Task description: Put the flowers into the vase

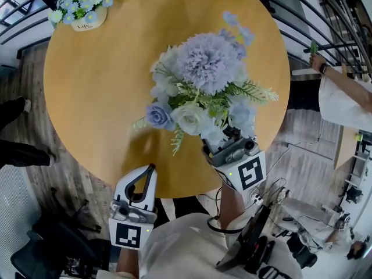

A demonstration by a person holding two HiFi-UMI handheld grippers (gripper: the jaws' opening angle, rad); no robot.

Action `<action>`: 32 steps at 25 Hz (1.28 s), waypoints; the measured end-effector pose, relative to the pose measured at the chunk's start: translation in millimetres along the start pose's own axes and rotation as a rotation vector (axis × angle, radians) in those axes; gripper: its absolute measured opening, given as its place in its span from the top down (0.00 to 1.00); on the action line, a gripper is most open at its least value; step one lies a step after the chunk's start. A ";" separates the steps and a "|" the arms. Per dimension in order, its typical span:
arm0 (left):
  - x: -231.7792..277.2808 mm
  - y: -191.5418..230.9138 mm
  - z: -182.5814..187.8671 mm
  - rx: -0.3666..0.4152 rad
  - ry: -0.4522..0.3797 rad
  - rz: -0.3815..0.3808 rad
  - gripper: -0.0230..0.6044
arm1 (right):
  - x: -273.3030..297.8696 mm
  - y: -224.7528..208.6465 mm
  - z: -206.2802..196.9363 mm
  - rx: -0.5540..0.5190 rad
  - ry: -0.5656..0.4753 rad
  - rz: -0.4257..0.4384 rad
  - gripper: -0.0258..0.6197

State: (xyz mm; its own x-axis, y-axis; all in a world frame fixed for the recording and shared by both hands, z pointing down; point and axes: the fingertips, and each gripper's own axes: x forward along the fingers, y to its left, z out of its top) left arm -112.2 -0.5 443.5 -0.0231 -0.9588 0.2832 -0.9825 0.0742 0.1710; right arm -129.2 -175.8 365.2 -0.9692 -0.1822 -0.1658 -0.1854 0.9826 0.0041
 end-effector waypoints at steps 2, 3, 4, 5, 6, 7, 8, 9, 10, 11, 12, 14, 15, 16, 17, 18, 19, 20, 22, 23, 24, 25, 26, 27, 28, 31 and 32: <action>1.7 0.7 0.5 0.000 -0.001 0.001 0.95 | -0.6 0.3 -1.7 -0.013 0.013 0.009 0.56; 2.4 0.8 0.8 0.000 -0.001 0.001 0.95 | -1.8 -0.3 -2.5 -0.015 0.017 0.009 0.56; 3.0 1.0 0.8 -0.001 0.000 0.001 0.95 | -2.8 -1.2 -3.2 -0.011 0.020 0.010 0.56; 3.7 1.1 0.8 -0.003 0.001 0.000 0.95 | -3.6 -2.0 -3.7 -0.006 0.021 0.012 0.56; 4.4 1.2 1.0 -0.004 0.000 -0.001 0.95 | -4.0 -2.3 -4.0 -0.003 0.024 0.014 0.56; 5.1 1.1 1.5 -0.004 -0.001 -0.002 0.95 | -4.3 -2.2 -4.1 -0.005 0.029 0.017 0.56; 5.8 0.7 1.9 -0.003 -0.003 -0.003 0.95 | -4.7 -1.6 -4.5 -0.010 0.036 0.020 0.56; 6.3 -0.1 2.1 -0.002 -0.003 -0.004 0.95 | -5.4 -0.7 -5.3 -0.014 0.043 0.024 0.56; 6.8 -1.3 2.1 -0.001 -0.002 -0.007 0.95 | -6.4 0.1 -6.3 -0.014 0.048 0.028 0.56; 7.3 -2.7 1.7 0.000 0.000 -0.009 0.95 | -7.6 0.3 -6.9 -0.013 0.051 0.031 0.56; 7.7 -4.0 1.4 0.000 0.003 -0.011 0.95 | -8.9 -0.2 -7.0 -0.013 0.053 0.031 0.56; 8.3 -5.3 1.5 0.000 0.004 -0.013 0.95 | -11.5 -2.2 -7.0 -0.012 0.056 0.027 0.56; 8.5 -5.1 1.9 -0.001 0.003 -0.013 0.95 | -12.4 -2.7 -7.7 -0.012 0.059 0.026 0.56; 8.8 -4.8 2.2 -0.003 0.001 -0.012 0.95 | -13.2 -2.8 -8.6 -0.012 0.063 0.026 0.56; 9.4 -4.6 2.5 -0.003 -0.001 -0.012 0.95 | -14.1 -2.7 -9.4 -0.012 0.066 0.025 0.56; 10.3 -4.7 2.8 -0.003 -0.002 -0.013 0.95 | -15.3 -2.8 -10.2 -0.012 0.069 0.024 0.56; 11.2 -5.1 3.2 -0.002 -0.003 -0.015 0.95 | -16.5 -3.4 -11.1 -0.011 0.073 0.021 0.56; 12.0 -5.5 3.6 -0.002 -0.003 -0.017 0.95 | -17.7 -4.0 -12.1 -0.011 0.078 0.019 0.56; 12.7 -6.9 3.9 -0.001 -0.003 -0.020 0.95 | -20.4 -4.7 -14.0 -0.015 0.091 0.014 0.56; 12.7 -7.7 3.9 -0.001 -0.003 -0.022 0.95 | -21.7 -4.7 -13.8 -0.016 0.090 0.012 0.56; 12.7 -8.7 3.9 0.000 -0.003 -0.023 0.95 | -22.8 -4.6 -12.9 -0.015 0.085 0.010 0.56; 13.1 -9.4 4.1 0.002 -0.003 -0.024 0.95 | -23.4 -4.5 -12.3 -0.012 0.080 0.008 0.56; 13.7 -9.8 4.5 0.003 -0.004 -0.025 0.95 | -23.1 -4.5 -12.4 -0.005 0.079 0.006 0.56; 14.6 -9.8 4.9 0.003 -0.004 -0.026 0.95 | -21.3 -4.5 -12.2 0.009 0.079 0.000 0.56; 15.5 -9.6 5.4 0.003 -0.004 -0.027 0.95 | -18.4 -4.4 -11.2 0.024 0.076 -0.006 0.56; 17.5 -9.7 5.4 0.004 -0.001 -0.027 0.95 | -14.5 -5.3 -12.2 0.029 0.087 -0.006 0.56; 17.2 -9.8 4.8 0.003 0.000 -0.027 0.95 | -16.0 -5.6 -14.1 0.027 0.095 -0.003 0.56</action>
State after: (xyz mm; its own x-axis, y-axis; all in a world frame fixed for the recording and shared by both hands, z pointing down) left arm -103.8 -19.0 442.2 0.0031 -0.9603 0.2791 -0.9834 0.0477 0.1751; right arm -115.0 -178.8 381.8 -0.9798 -0.1868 -0.0716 -0.1856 0.9824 -0.0228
